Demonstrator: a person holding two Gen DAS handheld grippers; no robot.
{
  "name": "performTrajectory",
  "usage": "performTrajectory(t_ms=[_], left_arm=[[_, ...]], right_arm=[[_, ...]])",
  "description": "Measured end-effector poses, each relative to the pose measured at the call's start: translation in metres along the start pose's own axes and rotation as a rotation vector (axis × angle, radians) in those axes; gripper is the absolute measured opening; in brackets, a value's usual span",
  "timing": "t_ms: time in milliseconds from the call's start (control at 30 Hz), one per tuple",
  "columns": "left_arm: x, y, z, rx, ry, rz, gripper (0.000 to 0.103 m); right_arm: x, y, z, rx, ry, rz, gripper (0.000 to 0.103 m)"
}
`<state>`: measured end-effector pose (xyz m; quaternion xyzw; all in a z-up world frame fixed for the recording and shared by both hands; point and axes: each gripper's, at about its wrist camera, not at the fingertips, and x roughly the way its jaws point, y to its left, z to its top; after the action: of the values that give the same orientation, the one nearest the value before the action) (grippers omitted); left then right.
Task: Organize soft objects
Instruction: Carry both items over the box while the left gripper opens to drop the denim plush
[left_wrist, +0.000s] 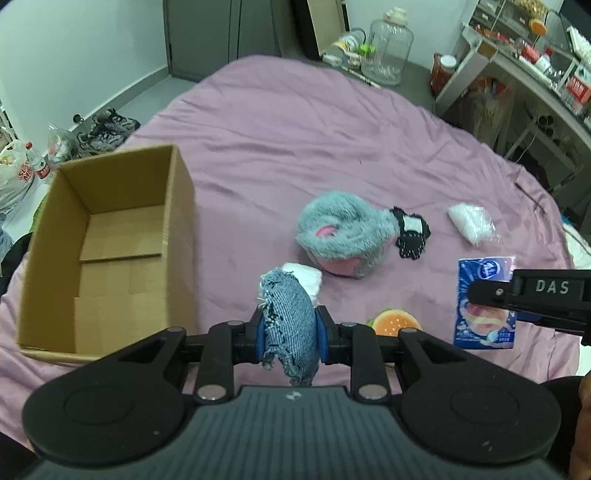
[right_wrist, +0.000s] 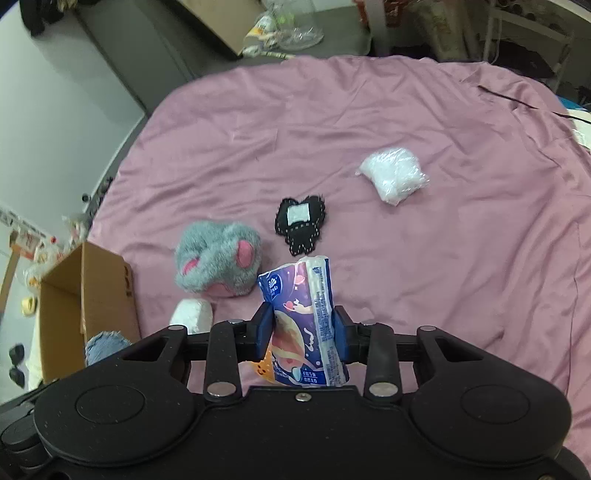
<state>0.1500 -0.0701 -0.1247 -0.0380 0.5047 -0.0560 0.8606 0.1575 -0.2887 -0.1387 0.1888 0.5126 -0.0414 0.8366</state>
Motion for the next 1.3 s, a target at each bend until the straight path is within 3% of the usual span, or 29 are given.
performTrajectory(t_ms=[433,700,1033,1300], left_arm=[[-0.042,0.047,0.005,-0.033,-0.086,-0.013,0.026],[-0.058,0.073,0.010,-0.057,-0.124,-0.015,0.026],[-0.059,0.106,0.021,-0.094,-0.138,-0.011,0.026],[-0.043,0.138,0.035,-0.146,-0.120,0.008,0.026]], right_arm=[[-0.046,0.022,-0.010,-0.008,-0.148,0.070,0.032],[-0.066,0.037,-0.011,-0.036,-0.239,0.160,0.031],[-0.063,0.055,-0.015,-0.017,-0.244,0.240,0.031],[-0.045,0.095,-0.011,-0.047,-0.205,0.291,0.031]])
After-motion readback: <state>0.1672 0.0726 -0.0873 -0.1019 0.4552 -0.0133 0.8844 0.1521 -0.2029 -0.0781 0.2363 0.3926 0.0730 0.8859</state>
